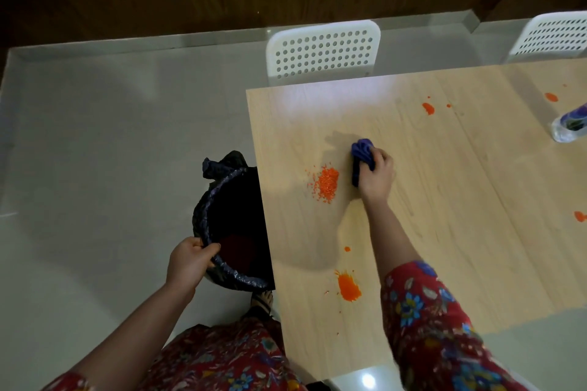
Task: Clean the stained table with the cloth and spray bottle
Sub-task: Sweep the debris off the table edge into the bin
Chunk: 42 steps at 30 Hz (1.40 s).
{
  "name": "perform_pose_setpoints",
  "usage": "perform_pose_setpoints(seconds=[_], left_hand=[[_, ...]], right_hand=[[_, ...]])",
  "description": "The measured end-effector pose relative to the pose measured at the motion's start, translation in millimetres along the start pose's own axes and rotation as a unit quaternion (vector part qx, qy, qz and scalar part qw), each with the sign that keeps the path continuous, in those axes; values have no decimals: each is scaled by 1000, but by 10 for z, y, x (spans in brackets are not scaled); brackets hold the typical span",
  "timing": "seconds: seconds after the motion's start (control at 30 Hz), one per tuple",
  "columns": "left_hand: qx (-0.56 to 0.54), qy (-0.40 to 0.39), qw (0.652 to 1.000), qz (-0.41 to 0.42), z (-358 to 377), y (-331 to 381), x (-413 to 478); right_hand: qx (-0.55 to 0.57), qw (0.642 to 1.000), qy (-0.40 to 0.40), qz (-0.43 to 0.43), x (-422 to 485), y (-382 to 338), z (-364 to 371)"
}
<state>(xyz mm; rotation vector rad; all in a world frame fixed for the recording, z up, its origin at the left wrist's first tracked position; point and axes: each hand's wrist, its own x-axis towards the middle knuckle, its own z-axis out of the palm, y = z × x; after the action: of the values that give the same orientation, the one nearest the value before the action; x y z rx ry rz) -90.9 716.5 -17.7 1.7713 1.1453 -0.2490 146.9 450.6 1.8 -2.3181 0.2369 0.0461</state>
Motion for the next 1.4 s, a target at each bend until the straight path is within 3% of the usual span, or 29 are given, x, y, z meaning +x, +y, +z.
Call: perform_pose_setpoints(seconds=[0.13,0.27,0.33,0.37,0.47,0.53,0.7,0.83,0.93,1.03,1.17,1.23,1.33,1.4], left_hand=[[-2,-7,1000,0,-7,61,10],[0,-13,1000,0,2,94,22],[-3,-17,1000,-1,-12,111,27],[-6,-17,1000,0,-20,117,35],[-7,-14,1000,2,-44,105,46],[-11,-17,1000,4,-49,94,40],[-24,-19,999,13,-59,141,27],[-15,-19,999,23,-88,200,41],[-10,-25,999,34,-102,224,46],[-7,-23,999,34,-117,256,57],[-4,-27,999,46,-144,261,36],[-2,-27,998,50,-161,250,18],[-7,-32,998,51,-194,240,22],[-12,-40,998,51,-222,210,41]], right_hand=[[-89,974,-157,-139,196,-29,99],[-94,924,-263,-261,-116,-10,254],[-29,932,-237,-274,-212,3,198],[8,948,-180,-262,-224,20,150],[50,997,7,-55,-321,161,-56],[-6,998,36,61,-530,229,-91],[-60,997,14,-38,-969,56,331],[29,999,12,-28,-1117,-177,556],[49,998,37,-31,-719,-171,428],[-33,991,-89,-94,-269,-206,379],[-95,922,-275,-255,-365,-307,560],[-96,895,-313,-302,-530,-331,581],[-15,917,-251,-310,-543,-258,391],[15,962,-149,-229,-544,-109,226]])
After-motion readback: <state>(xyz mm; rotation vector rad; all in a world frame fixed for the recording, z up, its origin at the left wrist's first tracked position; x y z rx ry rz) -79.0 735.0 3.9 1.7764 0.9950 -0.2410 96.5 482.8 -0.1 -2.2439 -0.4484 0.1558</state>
